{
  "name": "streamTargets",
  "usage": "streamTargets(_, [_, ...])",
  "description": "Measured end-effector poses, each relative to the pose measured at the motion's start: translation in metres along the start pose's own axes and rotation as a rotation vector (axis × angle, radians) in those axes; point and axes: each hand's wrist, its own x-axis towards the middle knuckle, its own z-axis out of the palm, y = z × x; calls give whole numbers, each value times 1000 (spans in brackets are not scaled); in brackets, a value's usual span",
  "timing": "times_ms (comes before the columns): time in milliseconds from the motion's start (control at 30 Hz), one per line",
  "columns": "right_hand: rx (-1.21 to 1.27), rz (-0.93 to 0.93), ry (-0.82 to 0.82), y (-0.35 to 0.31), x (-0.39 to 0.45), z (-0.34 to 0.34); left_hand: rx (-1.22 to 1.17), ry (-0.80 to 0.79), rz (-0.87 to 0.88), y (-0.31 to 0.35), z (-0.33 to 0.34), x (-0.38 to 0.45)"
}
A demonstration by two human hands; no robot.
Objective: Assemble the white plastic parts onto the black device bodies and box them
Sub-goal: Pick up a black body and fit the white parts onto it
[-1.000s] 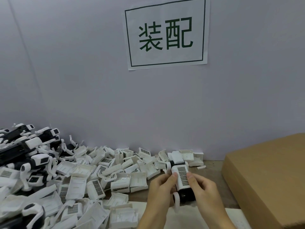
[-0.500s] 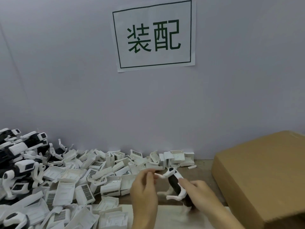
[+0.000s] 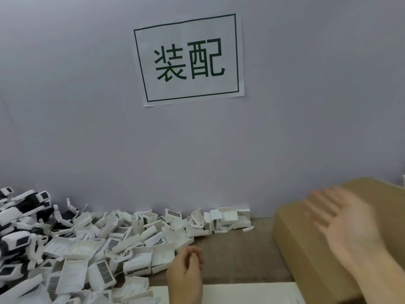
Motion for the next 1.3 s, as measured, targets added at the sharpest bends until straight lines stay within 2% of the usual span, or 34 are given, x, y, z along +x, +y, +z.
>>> streamTargets(100, [-353,41,-78,64,-22,27,207,-158,27,6,1,-6])
streamTargets(167, [-561,25,-202,105,-39,37,465,-263,151,14,-1,-9])
streamTargets(233, [-819,-6,-374,140,-50,36,830,-369,291,31,-7,-9])
streamTargets(300, [-1061,-21,-538,154,-54,33,1028,-483,342,51,-15,-3])
streamTargets(333, [-1112,-3,-564,155,-54,31,1095,-516,368,61,-19,4])
streamTargets(467, [-998,44,-568,152,-51,26,1447,-619,471,87,-49,52])
streamTargets(533, [-974,52,-572,153,-51,25,1628,-700,420,91,-73,81])
streamTargets(600, [-965,56,-566,153,-51,24,1779,-710,358,95,-106,109])
streamTargets(700, [-935,90,-554,154,-50,23,1991,-588,143,107,-169,151])
streamTargets(833, [-925,107,-518,157,-48,24,2045,-401,-237,122,-244,183])
streamTargets(933, [-920,110,-490,162,-46,26,2053,-343,-335,116,-268,181])
streamTargets(1000, [-921,114,-491,163,-47,28,2039,-354,-398,112,-269,178])
streamTargets(1133, [-869,161,-488,161,-46,30,2004,-549,-589,120,-248,159])
streamTargets(1200, [-862,181,-490,161,-47,31,2091,-554,-586,126,-242,149])
streamTargets(1233, [-860,182,-489,160,-47,31,2144,-539,-526,129,-244,147])
streamTargets(1300, [-851,186,-482,159,-49,33,2096,-425,-430,132,-252,150])
